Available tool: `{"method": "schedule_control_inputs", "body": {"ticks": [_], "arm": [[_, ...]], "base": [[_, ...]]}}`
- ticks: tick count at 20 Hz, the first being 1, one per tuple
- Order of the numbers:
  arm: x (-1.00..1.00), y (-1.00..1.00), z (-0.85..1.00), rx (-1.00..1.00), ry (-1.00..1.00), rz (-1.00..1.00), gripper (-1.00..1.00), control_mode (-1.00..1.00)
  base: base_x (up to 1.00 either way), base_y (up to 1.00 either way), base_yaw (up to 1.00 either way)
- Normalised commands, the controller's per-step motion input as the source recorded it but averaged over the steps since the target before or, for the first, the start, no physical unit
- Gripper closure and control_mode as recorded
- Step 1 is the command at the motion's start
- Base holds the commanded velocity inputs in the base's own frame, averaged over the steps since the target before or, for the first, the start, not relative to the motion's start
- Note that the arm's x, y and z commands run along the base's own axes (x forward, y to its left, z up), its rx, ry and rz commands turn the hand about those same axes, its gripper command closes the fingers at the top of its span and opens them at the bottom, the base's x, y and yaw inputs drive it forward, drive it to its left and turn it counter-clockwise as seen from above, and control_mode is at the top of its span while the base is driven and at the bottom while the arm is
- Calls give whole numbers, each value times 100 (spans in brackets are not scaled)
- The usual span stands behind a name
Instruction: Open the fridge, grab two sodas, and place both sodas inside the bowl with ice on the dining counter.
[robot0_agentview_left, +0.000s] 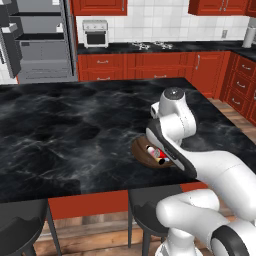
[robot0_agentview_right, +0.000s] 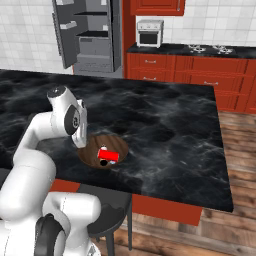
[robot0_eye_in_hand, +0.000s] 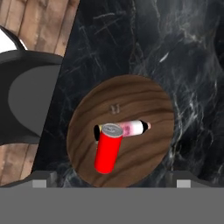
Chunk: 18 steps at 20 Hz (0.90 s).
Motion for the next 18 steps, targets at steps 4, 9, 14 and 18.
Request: {"method": "schedule_control_inputs", "body": {"ticks": [4, 9, 14, 18], "arm": [[4, 0, 0, 0, 0, 0, -100, -100], [44, 16, 11, 0, 0, 0, -100, -100], [42, 59, 20, -4, 1, 0, -100, -100], [33, 8, 21, 0, 0, 0, -100, -100]], "base": [[0, 0, 0], [0, 0, 0], [0, 0, 0], [0, 0, 0]]}}
